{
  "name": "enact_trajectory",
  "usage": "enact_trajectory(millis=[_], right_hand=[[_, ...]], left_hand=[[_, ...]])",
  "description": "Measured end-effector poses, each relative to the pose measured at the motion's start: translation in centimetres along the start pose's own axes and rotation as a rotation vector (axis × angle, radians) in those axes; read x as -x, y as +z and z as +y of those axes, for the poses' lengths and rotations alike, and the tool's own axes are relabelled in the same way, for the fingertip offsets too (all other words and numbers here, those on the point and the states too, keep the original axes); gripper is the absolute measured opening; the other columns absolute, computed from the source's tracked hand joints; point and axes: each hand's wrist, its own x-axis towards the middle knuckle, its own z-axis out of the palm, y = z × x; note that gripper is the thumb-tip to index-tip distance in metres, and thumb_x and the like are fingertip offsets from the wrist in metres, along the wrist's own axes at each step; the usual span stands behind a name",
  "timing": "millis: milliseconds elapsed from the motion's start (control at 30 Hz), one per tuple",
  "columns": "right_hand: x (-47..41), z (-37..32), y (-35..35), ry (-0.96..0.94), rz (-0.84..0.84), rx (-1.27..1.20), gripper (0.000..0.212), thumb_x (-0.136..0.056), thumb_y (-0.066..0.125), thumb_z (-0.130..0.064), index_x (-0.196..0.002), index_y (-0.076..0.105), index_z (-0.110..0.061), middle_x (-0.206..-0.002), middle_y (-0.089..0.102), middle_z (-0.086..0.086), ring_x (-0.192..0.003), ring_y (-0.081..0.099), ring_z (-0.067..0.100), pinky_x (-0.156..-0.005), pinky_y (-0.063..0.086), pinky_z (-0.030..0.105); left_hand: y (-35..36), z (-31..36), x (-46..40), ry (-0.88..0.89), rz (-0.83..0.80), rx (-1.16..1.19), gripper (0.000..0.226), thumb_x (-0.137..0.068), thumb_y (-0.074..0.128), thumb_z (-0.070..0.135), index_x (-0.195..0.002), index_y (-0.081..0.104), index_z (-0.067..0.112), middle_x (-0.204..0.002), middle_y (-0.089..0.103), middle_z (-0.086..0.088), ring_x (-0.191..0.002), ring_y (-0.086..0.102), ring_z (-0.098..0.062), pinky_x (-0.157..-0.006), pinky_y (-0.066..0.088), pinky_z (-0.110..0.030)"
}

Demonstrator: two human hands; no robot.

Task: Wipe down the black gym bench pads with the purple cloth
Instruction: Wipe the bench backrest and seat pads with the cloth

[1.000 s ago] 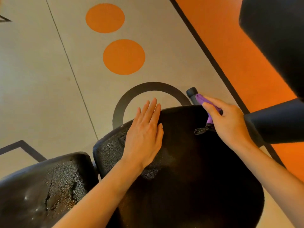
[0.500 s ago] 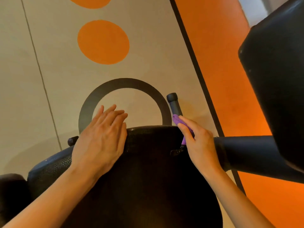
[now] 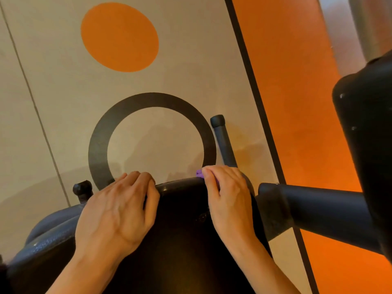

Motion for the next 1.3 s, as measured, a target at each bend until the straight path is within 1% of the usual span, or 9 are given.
enact_trajectory(millis=[133, 267, 433, 500, 667, 833, 1033, 1167, 1300], right_hand=[[-0.7, 0.9, -1.3, -0.104, -0.164, -0.033, 0.032, -0.098, 0.035, -0.041, -0.106, 0.065, -0.035, -0.096, 0.062, -0.024, -0.097, 0.052, -0.005, -0.082, 0.042, 0.009], [-1.1, 2.4, -3.2, 0.322, -0.095, -0.175, 0.025, -0.099, 0.042, -0.036, -0.085, 0.058, -0.048, -0.078, 0.062, -0.02, -0.084, 0.054, -0.018, -0.067, 0.041, 0.001], [0.7, -2.2, 0.1, -0.094, -0.077, -0.06, 0.03, -0.1, 0.038, -0.035, -0.104, 0.067, -0.03, -0.099, 0.064, -0.021, -0.1, 0.053, -0.008, -0.099, 0.038, 0.015], [0.5, -2.2, 0.2, -0.218, -0.121, -0.053, 0.031, -0.1, 0.038, -0.036, -0.107, 0.066, -0.026, -0.1, 0.066, -0.016, -0.099, 0.055, -0.004, -0.099, 0.039, 0.016], [0.3, 1.4, -1.4, 0.097, 0.028, -0.184, 0.02, -0.098, 0.043, -0.031, -0.101, 0.064, -0.034, -0.08, 0.059, -0.024, -0.095, 0.054, -0.009, -0.087, 0.042, 0.011], [1.4, -5.4, 2.3, -0.267, -0.082, -0.027, 0.029, -0.1, 0.038, -0.032, -0.101, 0.066, -0.025, -0.094, 0.066, -0.014, -0.089, 0.055, -0.002, -0.092, 0.048, 0.025], [0.1, 0.5, -0.7, 0.016, -0.031, -0.119, 0.035, -0.099, 0.037, -0.039, -0.104, 0.068, -0.026, -0.094, 0.066, -0.015, -0.094, 0.057, 0.001, -0.088, 0.051, 0.031], [1.4, -4.4, 1.7, -0.18, -0.025, -0.041, 0.029, -0.099, 0.041, -0.032, -0.099, 0.069, -0.025, -0.089, 0.064, -0.017, -0.089, 0.055, 0.001, -0.086, 0.042, 0.017], [0.3, -1.1, -1.3, -0.117, -0.174, -0.117, 0.026, -0.099, 0.042, -0.034, -0.112, 0.065, -0.033, -0.076, 0.065, -0.013, -0.081, 0.06, 0.002, -0.08, 0.047, 0.013]], left_hand=[[-0.1, 0.1, -0.1, -0.005, -0.012, 0.017, 0.039, -0.095, 0.021, 0.045, -0.083, 0.055, 0.03, -0.07, 0.053, 0.012, -0.056, 0.052, -0.005, -0.047, 0.048, -0.027], [-0.1, 0.0, -0.1, 0.008, -0.01, -0.003, 0.035, -0.095, 0.025, 0.043, -0.081, 0.055, 0.03, -0.069, 0.053, 0.013, -0.054, 0.051, -0.004, -0.044, 0.046, -0.023], [0.0, 0.0, 0.0, 0.008, -0.019, 0.004, 0.037, -0.095, 0.023, 0.043, -0.083, 0.055, 0.029, -0.069, 0.053, 0.012, -0.053, 0.051, -0.005, -0.045, 0.044, -0.024], [0.0, 0.0, 0.1, 0.004, -0.016, 0.021, 0.039, -0.095, 0.021, 0.045, -0.085, 0.055, 0.028, -0.071, 0.054, 0.011, -0.053, 0.051, -0.005, -0.045, 0.046, -0.027], [-0.1, 0.2, 0.1, -0.003, -0.009, 0.014, 0.037, -0.097, 0.022, 0.043, -0.085, 0.054, 0.028, -0.07, 0.053, 0.01, -0.05, 0.049, -0.004, -0.042, 0.047, -0.029], [-0.1, 0.3, 0.0, -0.017, 0.011, -0.009, 0.038, -0.096, 0.02, 0.044, -0.079, 0.049, 0.028, -0.069, 0.052, 0.009, -0.05, 0.051, -0.009, -0.045, 0.046, -0.034], [-0.1, 0.2, 0.3, -0.008, 0.042, 0.039, 0.039, -0.097, 0.021, 0.04, -0.081, 0.052, 0.023, -0.069, 0.051, 0.007, -0.053, 0.05, -0.01, -0.055, 0.049, -0.034], [-1.2, -0.2, 0.9, -0.008, 0.101, 0.094, 0.039, -0.1, 0.026, 0.031, -0.093, 0.062, 0.02, -0.086, 0.065, 0.005, -0.075, 0.063, -0.013, -0.082, 0.039, -0.019], [-3.0, -4.1, 4.8, -0.196, 0.226, 0.149, 0.036, -0.102, 0.027, 0.031, -0.11, 0.062, 0.023, -0.103, 0.064, 0.004, -0.087, 0.052, -0.005, -0.077, 0.041, -0.024]])
